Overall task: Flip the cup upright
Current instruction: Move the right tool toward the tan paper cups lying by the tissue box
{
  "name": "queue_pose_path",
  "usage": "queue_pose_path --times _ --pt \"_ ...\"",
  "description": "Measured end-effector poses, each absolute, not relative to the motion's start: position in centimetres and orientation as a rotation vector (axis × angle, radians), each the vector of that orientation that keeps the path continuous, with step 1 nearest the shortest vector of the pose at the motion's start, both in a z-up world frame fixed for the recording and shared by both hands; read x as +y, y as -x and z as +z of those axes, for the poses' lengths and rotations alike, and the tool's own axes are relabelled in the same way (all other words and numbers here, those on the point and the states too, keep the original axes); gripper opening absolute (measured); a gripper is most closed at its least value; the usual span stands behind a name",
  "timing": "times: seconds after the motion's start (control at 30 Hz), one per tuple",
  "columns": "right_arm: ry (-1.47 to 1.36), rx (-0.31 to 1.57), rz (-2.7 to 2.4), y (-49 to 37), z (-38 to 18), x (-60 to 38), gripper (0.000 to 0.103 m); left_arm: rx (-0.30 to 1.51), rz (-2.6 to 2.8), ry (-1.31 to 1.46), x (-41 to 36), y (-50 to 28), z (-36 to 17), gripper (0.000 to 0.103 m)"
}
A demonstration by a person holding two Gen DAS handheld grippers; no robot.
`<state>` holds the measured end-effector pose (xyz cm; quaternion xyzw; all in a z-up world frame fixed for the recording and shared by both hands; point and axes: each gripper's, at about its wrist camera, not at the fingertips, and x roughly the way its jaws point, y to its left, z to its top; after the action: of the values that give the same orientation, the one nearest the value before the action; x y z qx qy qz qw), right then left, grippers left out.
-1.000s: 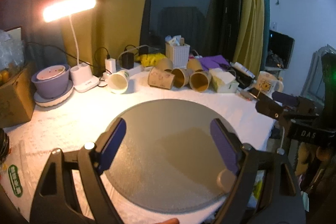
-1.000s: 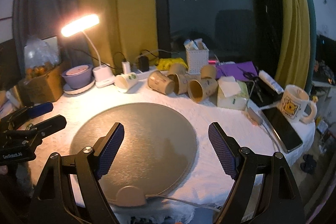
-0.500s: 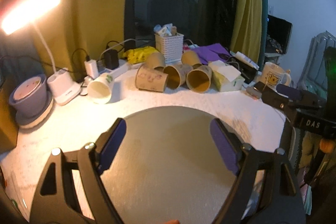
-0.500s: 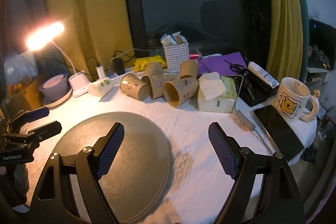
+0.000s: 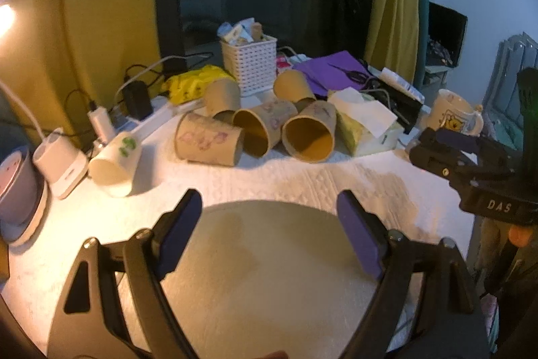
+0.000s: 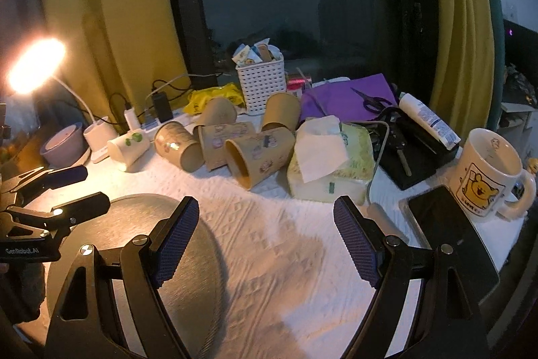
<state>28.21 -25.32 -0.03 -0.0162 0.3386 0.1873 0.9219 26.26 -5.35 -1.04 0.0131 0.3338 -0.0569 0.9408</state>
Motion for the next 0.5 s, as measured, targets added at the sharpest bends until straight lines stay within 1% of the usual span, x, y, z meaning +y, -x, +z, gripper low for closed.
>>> queue_pose_path --times 0.5 --pt "0.052 0.696 0.400 -34.2 -2.4 -26.6 0.085 0.716 -0.157 -0.123 -10.2 -34.8 -2.3 0.083"
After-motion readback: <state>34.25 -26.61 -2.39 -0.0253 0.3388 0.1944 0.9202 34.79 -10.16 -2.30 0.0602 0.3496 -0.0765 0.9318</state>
